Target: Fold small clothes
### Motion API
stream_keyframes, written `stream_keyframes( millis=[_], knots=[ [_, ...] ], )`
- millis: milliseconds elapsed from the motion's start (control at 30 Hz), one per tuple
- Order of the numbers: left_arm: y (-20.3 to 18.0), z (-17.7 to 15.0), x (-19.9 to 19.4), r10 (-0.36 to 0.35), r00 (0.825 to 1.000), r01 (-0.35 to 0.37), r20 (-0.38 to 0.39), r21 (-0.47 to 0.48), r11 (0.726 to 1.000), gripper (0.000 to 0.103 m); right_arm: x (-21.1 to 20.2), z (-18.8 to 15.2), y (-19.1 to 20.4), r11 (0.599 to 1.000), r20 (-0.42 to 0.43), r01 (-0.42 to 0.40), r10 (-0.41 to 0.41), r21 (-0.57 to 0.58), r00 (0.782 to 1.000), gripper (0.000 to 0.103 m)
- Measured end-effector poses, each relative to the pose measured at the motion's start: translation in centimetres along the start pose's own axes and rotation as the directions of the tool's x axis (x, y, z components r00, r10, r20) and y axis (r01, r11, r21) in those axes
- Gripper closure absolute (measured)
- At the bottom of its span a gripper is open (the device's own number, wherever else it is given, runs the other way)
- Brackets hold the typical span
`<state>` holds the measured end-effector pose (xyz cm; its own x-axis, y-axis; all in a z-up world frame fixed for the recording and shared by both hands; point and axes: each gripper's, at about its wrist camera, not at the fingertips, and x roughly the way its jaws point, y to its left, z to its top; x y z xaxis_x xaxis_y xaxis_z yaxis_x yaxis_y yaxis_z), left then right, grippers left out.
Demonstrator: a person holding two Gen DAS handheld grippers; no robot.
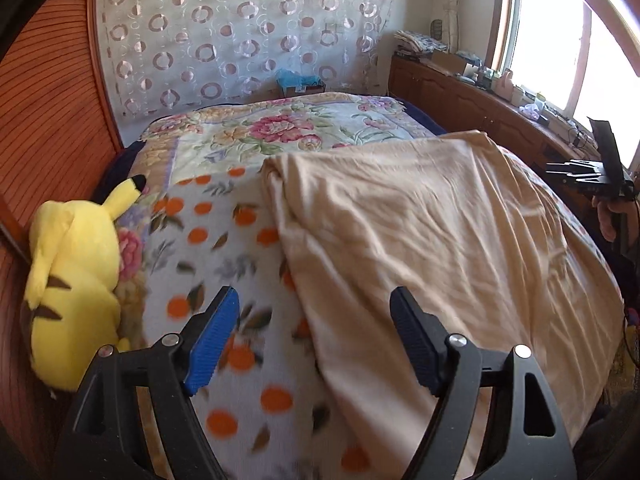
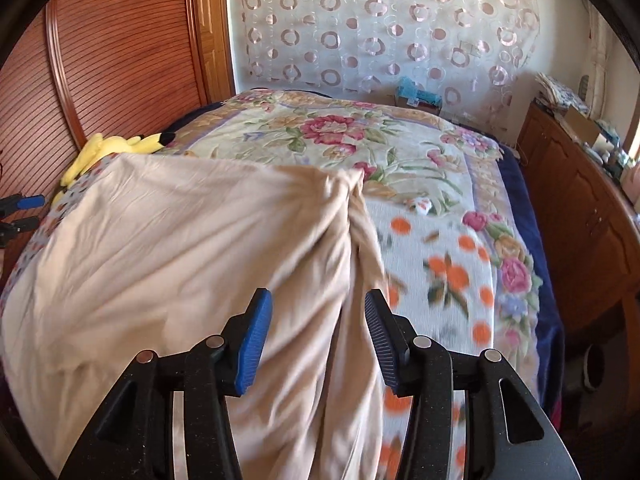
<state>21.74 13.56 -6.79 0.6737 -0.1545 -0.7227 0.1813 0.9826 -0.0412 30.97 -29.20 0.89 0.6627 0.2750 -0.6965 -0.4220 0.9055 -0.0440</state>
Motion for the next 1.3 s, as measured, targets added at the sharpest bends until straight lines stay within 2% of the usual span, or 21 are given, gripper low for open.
stream_keyframes(
  millis=[133, 367, 600, 633, 767, 900, 967, 1067, 1133, 1300],
  knots=[
    [-0.1, -3.6, -3.1, 0.029, 1.000, -0.029, 0.004, -0.002, 1.000, 0.025, -3.2, -4.0, 0.7, 1.000, -0.012, 0.005, -0.005, 0.003, 1.000, 0.053],
    [-0.2, -8.9, -5.7, 0.011, 1.000, -0.013, -0.021, -0.057, 0.998, 0.025, -5.8, -8.6, 1.2, 0.996, -0.023, 0.017, -0.016, 0.084, 1.000, 0.053],
    [-1.5, -12.3, -7.1, -0.063, 0.998, 0.063, 0.004, -0.139, 0.988, 0.041, -7.2, -11.2, 2.8, 0.995, -0.024, 0.065, -0.063, 0.074, 0.998, 0.053],
    [-1.7, -12.6, -7.1, -0.068, 0.998, 0.069, 0.008, -0.149, 0.986, 0.047, -7.0, -11.6, 3.0, 0.995, -0.028, 0.076, -0.075, 0.065, 0.997, 0.053],
    [-2.1, -13.5, -6.3, -0.074, 0.997, 0.071, -0.013, -0.170, 0.983, 0.058, -7.0, -11.9, 2.9, 0.994, -0.004, 0.079, -0.079, 0.071, 0.997, 0.049],
    [-2.0, -13.8, -6.2, -0.079, 0.997, 0.076, -0.009, -0.184, 0.980, 0.060, -7.0, -12.4, 2.8, 0.995, 0.008, 0.072, -0.072, 0.071, 0.997, 0.047],
    [-2.1, -13.9, -6.1, -0.083, 0.997, 0.080, -0.008, -0.189, 0.979, 0.066, -7.0, -12.5, 2.8, 0.995, 0.009, 0.074, -0.074, 0.069, 0.997, 0.045],
    [-2.8, -14.2, -6.2, -0.101, 0.995, 0.097, -0.010, -0.183, 0.978, 0.079, -6.8, -12.6, 3.1, 0.995, 0.010, 0.075, -0.075, 0.069, 0.997, 0.045],
    [-3.2, -14.4, -6.4, -0.103, 0.995, 0.099, -0.017, -0.175, 0.980, 0.098, -6.7, -12.7, 3.1, 0.995, 0.011, 0.073, -0.074, 0.070, 0.997, 0.045],
    [-3.8, -15.0, -9.3, -0.078, 0.997, 0.081, 0.022, -0.185, 0.979, 0.099, -6.6, -12.7, 2.9, 0.995, 0.011, 0.073, -0.074, 0.070, 0.997, 0.045]
  ],
)
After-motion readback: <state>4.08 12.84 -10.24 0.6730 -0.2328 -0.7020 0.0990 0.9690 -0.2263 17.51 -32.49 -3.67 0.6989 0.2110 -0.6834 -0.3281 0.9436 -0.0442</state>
